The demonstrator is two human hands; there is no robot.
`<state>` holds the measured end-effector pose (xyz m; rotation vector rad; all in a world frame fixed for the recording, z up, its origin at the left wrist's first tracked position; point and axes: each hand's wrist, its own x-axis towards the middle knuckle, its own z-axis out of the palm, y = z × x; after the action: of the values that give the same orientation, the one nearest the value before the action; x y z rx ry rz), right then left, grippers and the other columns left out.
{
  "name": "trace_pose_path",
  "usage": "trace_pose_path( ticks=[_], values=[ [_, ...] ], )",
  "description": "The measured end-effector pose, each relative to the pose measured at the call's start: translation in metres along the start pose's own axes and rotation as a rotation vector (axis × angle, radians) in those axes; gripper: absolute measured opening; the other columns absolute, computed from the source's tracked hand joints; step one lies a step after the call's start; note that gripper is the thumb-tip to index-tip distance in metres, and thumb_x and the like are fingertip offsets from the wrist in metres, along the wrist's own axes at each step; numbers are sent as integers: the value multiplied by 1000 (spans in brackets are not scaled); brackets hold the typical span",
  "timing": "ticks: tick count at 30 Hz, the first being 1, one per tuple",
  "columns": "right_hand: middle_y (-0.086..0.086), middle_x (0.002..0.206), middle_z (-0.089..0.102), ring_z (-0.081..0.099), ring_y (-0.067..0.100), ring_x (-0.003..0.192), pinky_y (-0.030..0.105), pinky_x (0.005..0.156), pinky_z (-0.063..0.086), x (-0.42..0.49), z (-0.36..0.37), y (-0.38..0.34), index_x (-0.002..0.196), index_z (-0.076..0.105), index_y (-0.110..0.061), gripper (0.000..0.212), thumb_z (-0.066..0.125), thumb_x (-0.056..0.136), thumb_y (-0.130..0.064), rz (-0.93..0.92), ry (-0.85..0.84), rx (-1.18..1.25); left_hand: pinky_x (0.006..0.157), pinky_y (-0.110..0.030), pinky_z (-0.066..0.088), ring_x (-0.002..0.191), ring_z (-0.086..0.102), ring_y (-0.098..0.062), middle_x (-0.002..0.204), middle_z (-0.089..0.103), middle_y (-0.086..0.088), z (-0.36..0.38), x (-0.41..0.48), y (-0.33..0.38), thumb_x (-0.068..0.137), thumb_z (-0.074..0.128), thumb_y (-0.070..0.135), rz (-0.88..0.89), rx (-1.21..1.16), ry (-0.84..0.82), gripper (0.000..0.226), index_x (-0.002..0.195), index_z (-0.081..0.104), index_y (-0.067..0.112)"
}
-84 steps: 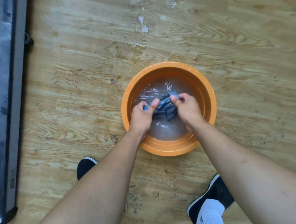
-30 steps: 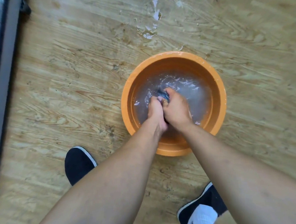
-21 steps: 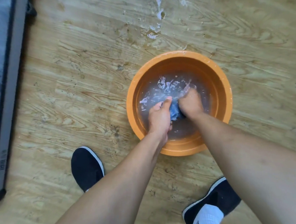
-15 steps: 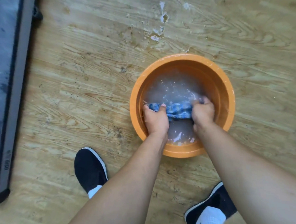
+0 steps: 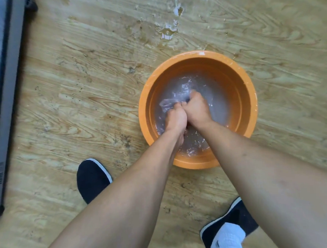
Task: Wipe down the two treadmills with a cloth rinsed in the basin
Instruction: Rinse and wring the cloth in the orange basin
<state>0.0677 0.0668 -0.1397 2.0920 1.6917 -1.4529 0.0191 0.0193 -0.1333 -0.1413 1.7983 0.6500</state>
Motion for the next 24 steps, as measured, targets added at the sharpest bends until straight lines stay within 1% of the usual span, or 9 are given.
trace_pose_path(
  ticks=[2,5,9,10,12,14,17,20,24],
  values=[
    [11,84,64,60,30,84,34,74,49,10,3,-1,83,60,-15,9,65,90,-12,127,-9,154,60,-36,48,65,59,-30,75,66,-13,-7,-4,0,107,37,52,140,113,33,51,94,67,13],
    [13,82,61,60,27,83,34,74,47,23,-7,15,69,53,-13,22,63,88,-6,201,61,182,66,-35,40,67,49,-19,69,55,-1,-17,-29,-3,106,48,53,371,175,-20,56,79,59,4],
    [18,109,67,62,32,105,32,88,46,17,-28,41,113,67,-9,22,52,98,-13,262,190,220,59,-37,31,61,36,-14,66,37,2,-35,-30,-11,105,60,40,435,131,60,48,67,39,20],
    [14,111,69,63,31,107,36,95,49,11,-29,46,119,68,-14,32,51,95,-25,286,251,253,65,-37,41,67,48,-17,72,50,0,-36,-25,-13,105,61,37,418,143,137,39,74,48,17],
    [2,96,68,62,21,93,43,93,53,-3,-27,53,104,70,-17,40,50,86,-47,168,330,324,94,-41,51,102,65,-28,107,69,-7,-32,-14,-16,105,61,31,308,140,208,21,110,58,11],
    [1,81,62,55,15,79,41,81,49,-25,-23,51,82,65,-10,38,60,90,-47,-4,250,333,104,-45,51,119,64,-34,129,67,-10,-20,-9,-15,105,58,29,200,118,173,35,137,50,15],
    [8,81,57,54,18,77,35,72,40,-53,-15,41,64,59,-13,39,68,96,-31,-149,118,277,63,-32,55,81,70,-28,96,72,-8,-4,-10,-6,107,49,40,-16,-74,-11,33,124,63,16],
    [5,88,57,57,21,79,36,71,43,-51,-5,36,75,59,-26,27,64,101,-33,-210,113,134,60,-25,48,68,68,-21,76,75,-3,-1,-17,3,107,39,59,-250,-327,-142,55,95,71,16],
    [12,87,71,64,37,84,36,69,45,-15,-9,28,86,65,-20,17,60,97,-32,-114,125,-57,40,-14,25,38,42,-10,44,47,6,4,-26,3,104,31,74,-182,-177,-216,66,84,62,19]
  ],
)
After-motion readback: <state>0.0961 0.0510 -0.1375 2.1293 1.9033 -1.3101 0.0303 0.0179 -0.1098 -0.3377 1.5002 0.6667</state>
